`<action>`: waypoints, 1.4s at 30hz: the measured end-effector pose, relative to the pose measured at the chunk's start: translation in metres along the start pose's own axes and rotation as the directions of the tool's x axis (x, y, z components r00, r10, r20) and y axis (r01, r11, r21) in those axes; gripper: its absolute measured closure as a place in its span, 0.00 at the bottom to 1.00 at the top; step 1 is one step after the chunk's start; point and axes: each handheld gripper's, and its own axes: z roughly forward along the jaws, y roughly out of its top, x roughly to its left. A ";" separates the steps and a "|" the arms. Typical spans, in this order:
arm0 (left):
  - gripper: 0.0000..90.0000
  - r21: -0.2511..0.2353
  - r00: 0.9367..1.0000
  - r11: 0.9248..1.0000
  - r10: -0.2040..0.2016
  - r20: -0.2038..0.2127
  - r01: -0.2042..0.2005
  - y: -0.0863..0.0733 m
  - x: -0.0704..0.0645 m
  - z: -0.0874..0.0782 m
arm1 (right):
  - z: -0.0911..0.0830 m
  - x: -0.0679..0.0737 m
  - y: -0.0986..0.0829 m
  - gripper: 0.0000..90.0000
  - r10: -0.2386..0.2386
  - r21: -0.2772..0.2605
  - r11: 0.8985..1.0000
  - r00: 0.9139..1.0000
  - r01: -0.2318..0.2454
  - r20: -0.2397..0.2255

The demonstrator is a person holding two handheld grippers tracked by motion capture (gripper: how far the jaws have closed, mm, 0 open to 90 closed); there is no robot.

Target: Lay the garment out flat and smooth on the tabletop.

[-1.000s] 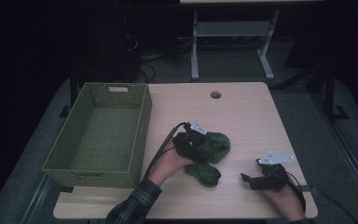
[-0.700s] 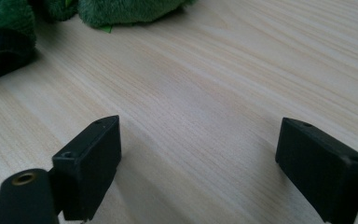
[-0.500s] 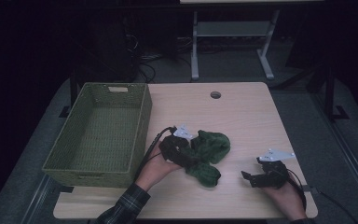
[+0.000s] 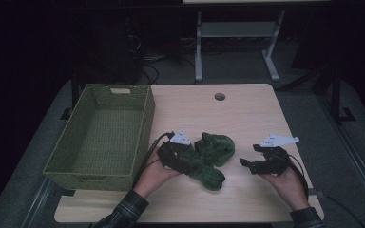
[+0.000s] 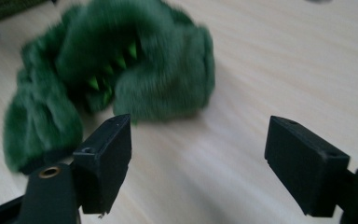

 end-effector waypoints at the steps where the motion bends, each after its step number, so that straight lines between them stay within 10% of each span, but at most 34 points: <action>1: 0.20 0.002 1.000 1.000 -0.002 0.000 0.002 -0.001 0.000 0.000 | 0.000 0.000 0.005 0.28 -0.006 -0.006 1.000 1.000 0.006 -0.006; 23: 0.20 0.028 1.000 0.999 -0.023 0.004 0.023 -0.006 0.008 0.003 | 0.051 0.013 0.100 0.51 -0.091 -0.010 0.996 0.983 0.090 -0.162; 33: 0.20 0.035 1.000 0.999 -0.010 0.001 0.010 -0.006 0.009 0.001 | 0.088 0.022 0.106 0.70 -0.092 0.062 0.992 0.973 0.107 -0.211; 42: 0.20 0.044 1.000 0.999 -0.013 0.004 0.013 -0.005 0.007 0.004 | 0.079 0.015 0.103 0.95 -0.094 0.055 0.992 0.967 0.110 -0.237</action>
